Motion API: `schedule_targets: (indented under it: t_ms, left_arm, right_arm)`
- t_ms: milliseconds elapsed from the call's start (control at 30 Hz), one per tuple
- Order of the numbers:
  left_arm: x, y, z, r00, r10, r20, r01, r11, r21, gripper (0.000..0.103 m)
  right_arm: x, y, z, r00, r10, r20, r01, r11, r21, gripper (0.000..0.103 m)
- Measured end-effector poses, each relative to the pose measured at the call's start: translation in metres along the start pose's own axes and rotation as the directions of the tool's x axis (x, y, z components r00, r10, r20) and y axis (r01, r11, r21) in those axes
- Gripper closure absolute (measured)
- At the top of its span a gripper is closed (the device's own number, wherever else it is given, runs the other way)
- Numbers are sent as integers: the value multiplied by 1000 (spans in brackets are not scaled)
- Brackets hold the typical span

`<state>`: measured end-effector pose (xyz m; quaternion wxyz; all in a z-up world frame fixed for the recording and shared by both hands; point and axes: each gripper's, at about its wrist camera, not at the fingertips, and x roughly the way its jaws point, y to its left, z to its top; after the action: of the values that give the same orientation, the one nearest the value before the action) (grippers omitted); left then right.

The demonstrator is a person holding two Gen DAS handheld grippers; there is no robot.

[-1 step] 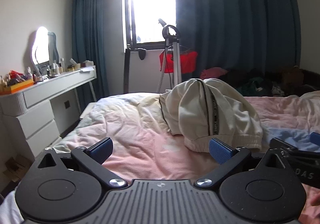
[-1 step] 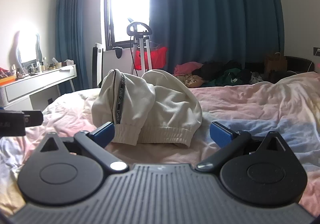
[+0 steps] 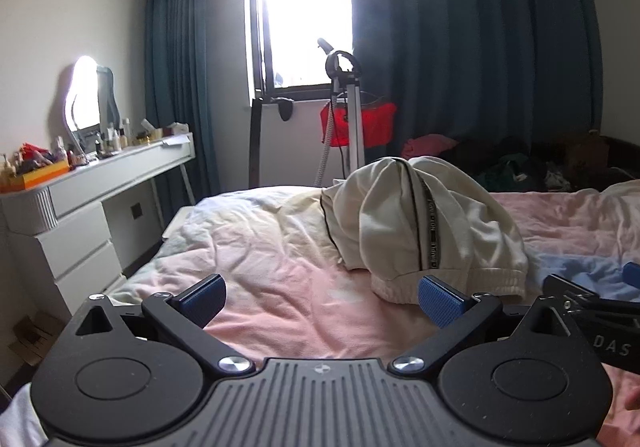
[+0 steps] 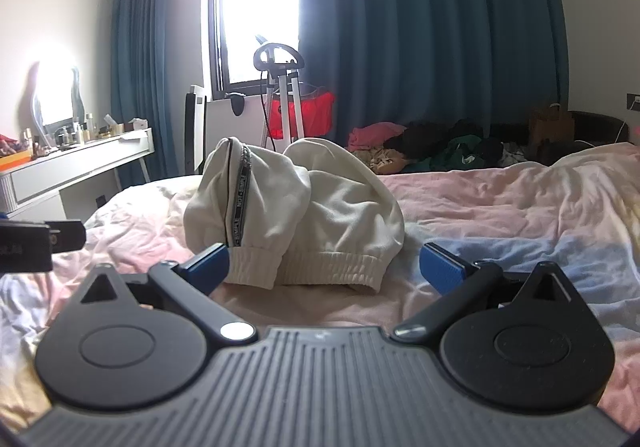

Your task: Fold clothes

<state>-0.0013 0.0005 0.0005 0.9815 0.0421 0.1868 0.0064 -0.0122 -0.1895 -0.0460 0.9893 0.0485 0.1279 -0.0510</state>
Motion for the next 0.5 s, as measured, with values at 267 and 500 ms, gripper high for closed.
schedule_targets:
  t_ms: [267, 500]
  left_arm:
    - [-7, 3, 0, 999, 7, 31, -8, 1000, 7, 0]
    - [-13, 5, -1, 998, 14, 59, -14, 1000, 13, 0]
  right_arm:
    - [-3, 2, 4, 1000, -1, 18, 1, 1000, 9, 0]
    - [-7, -3, 4, 1000, 5, -2, -5, 1000, 20, 0]
